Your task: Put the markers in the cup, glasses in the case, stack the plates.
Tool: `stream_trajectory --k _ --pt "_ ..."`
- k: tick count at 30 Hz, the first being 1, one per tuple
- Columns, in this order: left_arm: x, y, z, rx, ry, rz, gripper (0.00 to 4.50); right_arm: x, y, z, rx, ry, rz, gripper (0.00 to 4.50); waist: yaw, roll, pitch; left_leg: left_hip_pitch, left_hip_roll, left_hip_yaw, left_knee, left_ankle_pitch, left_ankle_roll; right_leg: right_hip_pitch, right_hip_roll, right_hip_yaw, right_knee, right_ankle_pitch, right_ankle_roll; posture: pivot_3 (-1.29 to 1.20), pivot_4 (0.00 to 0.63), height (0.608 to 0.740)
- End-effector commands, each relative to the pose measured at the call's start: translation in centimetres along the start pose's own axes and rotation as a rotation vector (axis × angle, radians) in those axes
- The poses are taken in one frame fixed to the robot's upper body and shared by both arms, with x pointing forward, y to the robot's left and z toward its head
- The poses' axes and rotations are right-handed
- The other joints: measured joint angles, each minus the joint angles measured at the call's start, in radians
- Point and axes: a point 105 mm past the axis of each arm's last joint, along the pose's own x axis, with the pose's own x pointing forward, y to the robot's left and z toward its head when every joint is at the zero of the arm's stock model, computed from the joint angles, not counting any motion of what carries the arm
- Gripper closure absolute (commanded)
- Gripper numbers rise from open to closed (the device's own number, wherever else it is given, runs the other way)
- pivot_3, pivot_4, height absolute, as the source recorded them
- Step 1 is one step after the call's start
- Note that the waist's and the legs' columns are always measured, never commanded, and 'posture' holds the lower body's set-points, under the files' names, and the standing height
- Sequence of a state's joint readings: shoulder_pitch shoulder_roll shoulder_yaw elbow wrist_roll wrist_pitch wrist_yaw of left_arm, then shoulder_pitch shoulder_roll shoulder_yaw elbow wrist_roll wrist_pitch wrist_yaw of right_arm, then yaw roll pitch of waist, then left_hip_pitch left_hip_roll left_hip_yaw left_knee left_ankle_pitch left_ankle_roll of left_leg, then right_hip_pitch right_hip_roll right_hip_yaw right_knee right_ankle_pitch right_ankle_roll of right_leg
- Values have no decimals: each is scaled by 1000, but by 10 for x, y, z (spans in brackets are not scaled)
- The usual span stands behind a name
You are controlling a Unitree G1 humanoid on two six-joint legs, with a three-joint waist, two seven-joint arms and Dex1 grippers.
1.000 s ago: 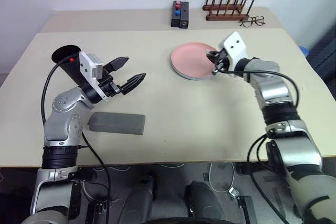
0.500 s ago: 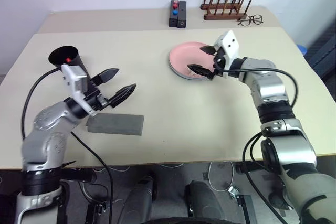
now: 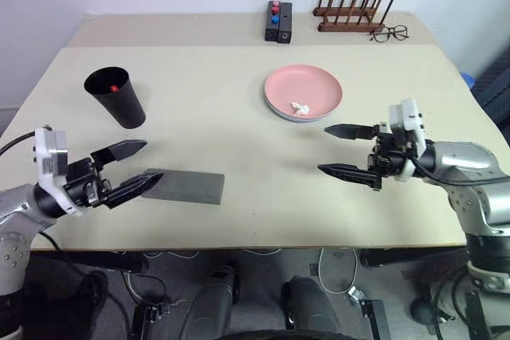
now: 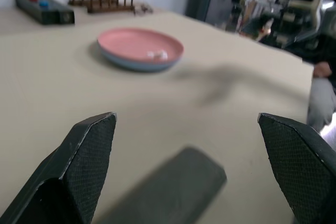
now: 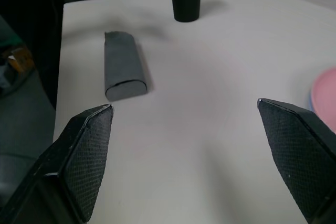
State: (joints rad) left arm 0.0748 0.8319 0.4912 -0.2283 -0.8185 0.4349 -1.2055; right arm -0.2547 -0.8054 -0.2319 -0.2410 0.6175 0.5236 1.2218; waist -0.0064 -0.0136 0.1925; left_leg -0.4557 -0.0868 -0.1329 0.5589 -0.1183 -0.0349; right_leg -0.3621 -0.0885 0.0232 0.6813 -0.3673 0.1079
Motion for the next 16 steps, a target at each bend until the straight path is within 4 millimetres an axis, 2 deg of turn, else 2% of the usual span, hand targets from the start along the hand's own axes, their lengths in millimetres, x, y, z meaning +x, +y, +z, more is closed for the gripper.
stream_trajectory --k 1,5,7,11,16 --pt "-6 -16 18 30 34 -103 0 -33 15 6 -24 43 -37 27 11 0 0 -2 0 0 0 0 0 -1 0 -1 -1 0 0 0 150 737" --pt "-1 -17 15 29 59 -128 0 -44 14 8 -17 52 -79 27 9 3 -2 -4 0 1 1 0 0 -4 0 0 0 0 0 0 150 737" --pt "-2 -13 9 35 69 -117 0 -41 13 6 -40 53 -87 27 4 3 -2 -4 4 6 1 0 0 -1 -1 -1 0 1 -2 0 150 737" --pt "8 -5 16 67 14 -87 0 -38 8 9 -104 54 -115 27 -4 3 -2 -5 7 9 1 0 1 -4 -1 -3 0 2 -2 0 150 737" --pt "14 -9 3 4 67 -121 0 -33 4 3 -134 76 -115 27 -7 3 -2 -5 8 11 1 1 3 -5 -1 -2 0 2 -1 0 150 737"
